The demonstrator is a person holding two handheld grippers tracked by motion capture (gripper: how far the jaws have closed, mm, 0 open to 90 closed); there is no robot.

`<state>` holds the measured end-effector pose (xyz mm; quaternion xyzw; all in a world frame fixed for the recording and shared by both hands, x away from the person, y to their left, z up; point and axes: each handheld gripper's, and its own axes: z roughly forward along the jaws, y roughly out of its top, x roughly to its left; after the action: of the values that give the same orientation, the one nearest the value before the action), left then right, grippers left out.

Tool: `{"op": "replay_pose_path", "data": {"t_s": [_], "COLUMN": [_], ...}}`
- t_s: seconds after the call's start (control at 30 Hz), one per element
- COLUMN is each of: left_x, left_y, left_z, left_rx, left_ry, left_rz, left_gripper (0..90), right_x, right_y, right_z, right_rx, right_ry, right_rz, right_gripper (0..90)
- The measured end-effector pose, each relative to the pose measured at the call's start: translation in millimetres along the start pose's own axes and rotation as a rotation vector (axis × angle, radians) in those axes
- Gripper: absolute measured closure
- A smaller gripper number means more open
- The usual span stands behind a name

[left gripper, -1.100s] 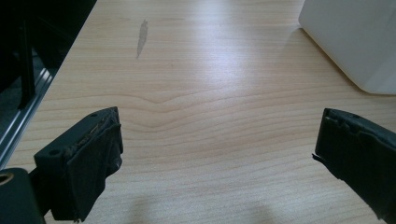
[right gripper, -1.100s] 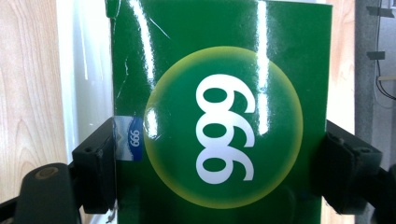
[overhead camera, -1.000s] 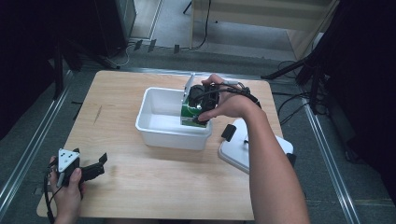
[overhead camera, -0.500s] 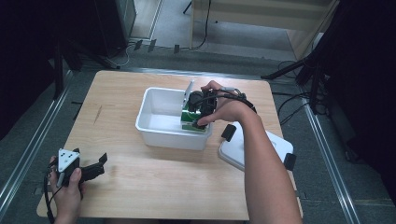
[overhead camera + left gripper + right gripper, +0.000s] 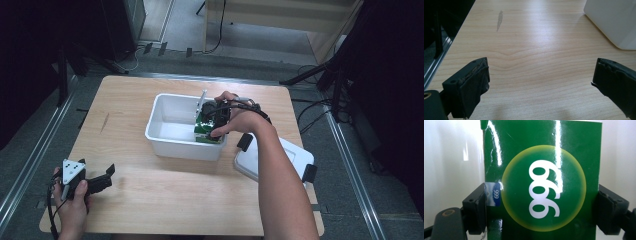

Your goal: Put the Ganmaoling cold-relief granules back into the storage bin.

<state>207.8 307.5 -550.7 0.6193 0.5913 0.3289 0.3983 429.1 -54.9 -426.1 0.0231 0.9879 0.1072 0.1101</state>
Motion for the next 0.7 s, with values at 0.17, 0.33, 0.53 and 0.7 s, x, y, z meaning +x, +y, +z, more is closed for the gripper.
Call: {"op": "replay_pose_path", "data": {"t_s": [0.17, 0.33, 0.53, 0.7], "left_x": [-0.3, -0.1, 0.0, -0.2], "left_y": [-0.1, -0.1, -0.1, 0.0], "left_z": [0.0, 0.0, 0.3, 0.1], "left_rx": [0.0, -0.002, -0.003, 0.0], "left_ry": [-0.001, -0.001, -0.002, -0.004], "left_rz": [0.002, -0.001, -0.003, 0.002], "left_gripper": [1.5, 1.5, 1.5, 1.5], "right_x": [-1.0, -3.9, -5.1, -3.8], "right_y": [1.6, 2.1, 1.6, 3.0], "right_z": [11.7, 13.5, 15.0, 15.5], "right_rx": [0.033, 0.043, 0.058, 0.094], "right_ry": [0.031, 0.067, 0.082, 0.081], "right_rz": [0.008, 0.037, 0.043, 0.037], "right_gripper": [15.6, 15.6, 15.5, 15.1]}}
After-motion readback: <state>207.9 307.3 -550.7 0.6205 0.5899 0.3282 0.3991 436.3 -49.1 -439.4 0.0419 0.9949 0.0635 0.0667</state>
